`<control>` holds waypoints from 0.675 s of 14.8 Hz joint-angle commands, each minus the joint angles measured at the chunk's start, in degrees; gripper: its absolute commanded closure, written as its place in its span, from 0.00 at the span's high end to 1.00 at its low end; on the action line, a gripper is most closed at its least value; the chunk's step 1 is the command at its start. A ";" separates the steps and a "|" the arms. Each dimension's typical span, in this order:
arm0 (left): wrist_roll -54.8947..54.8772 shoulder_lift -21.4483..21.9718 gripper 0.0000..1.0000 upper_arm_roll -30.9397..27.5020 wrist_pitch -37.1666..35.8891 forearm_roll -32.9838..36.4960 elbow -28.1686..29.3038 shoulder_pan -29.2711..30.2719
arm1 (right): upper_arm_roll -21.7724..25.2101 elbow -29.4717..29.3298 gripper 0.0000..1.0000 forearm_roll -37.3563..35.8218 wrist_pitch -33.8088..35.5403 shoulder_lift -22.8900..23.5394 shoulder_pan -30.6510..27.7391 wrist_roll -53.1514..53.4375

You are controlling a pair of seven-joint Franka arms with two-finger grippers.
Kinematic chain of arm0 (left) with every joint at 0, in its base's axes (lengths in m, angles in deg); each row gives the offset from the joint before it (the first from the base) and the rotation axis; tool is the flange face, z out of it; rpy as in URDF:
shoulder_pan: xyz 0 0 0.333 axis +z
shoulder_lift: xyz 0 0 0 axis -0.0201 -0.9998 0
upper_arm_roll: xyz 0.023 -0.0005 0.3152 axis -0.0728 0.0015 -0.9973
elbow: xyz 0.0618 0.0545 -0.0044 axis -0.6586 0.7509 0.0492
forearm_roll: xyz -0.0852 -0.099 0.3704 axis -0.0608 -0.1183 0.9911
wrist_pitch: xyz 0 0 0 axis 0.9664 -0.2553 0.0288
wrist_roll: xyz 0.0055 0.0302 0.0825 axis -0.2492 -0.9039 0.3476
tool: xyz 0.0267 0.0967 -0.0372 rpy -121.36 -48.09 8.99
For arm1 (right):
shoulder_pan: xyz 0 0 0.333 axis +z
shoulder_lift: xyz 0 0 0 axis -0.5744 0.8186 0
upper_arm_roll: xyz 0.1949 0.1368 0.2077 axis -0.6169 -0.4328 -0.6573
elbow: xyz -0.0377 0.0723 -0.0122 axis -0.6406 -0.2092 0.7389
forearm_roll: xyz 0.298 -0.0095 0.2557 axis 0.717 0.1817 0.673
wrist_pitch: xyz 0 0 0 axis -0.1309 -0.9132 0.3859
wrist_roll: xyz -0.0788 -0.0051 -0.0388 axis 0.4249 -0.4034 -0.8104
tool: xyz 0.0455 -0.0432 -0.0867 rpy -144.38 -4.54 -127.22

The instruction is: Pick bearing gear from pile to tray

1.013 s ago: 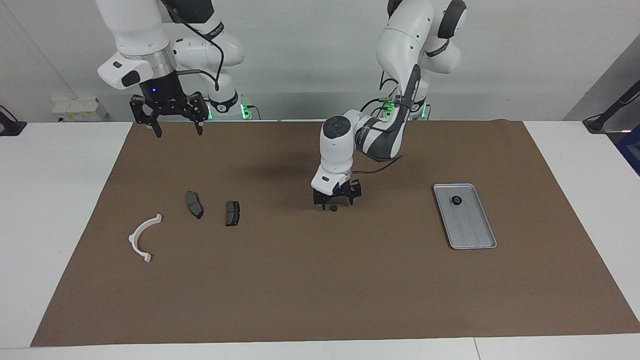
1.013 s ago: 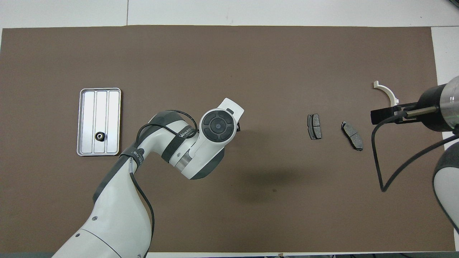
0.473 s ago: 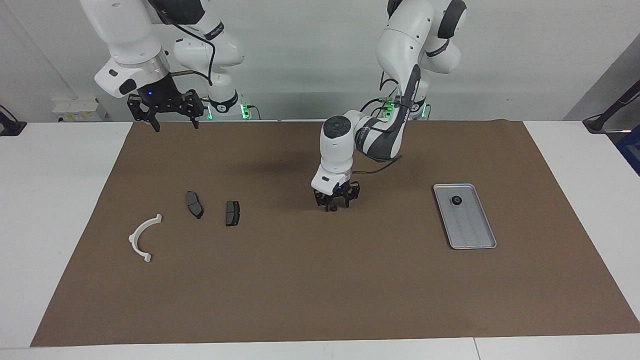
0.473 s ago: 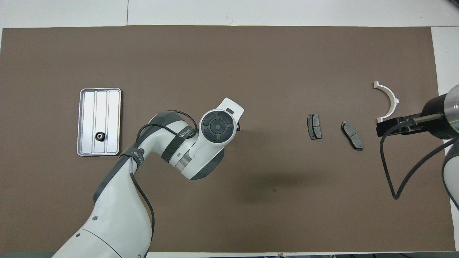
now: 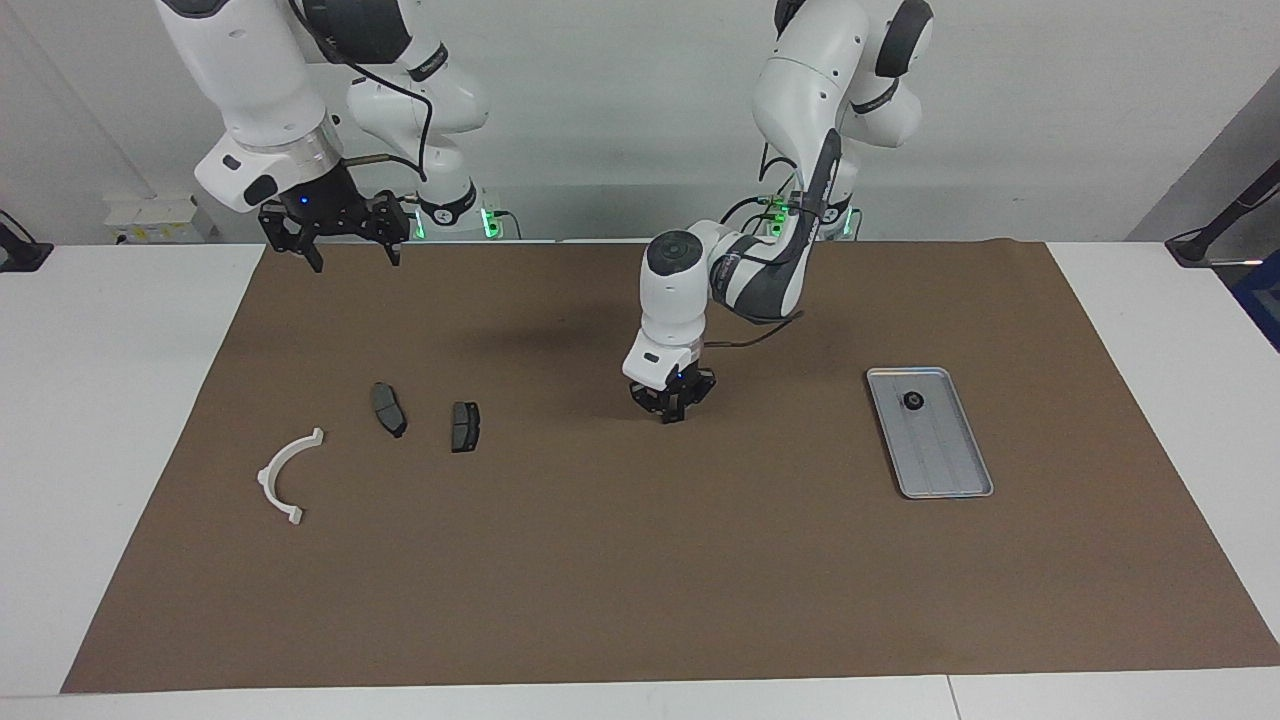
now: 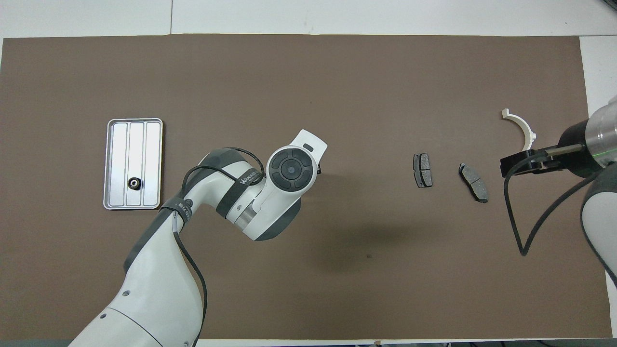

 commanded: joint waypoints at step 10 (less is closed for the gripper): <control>-37.78 10.31 0.00 -0.52 -26.76 -6.90 -13.15 21.14 | -0.21 -1.45 1.00 0.35 -0.43 0.91 -0.48 -0.96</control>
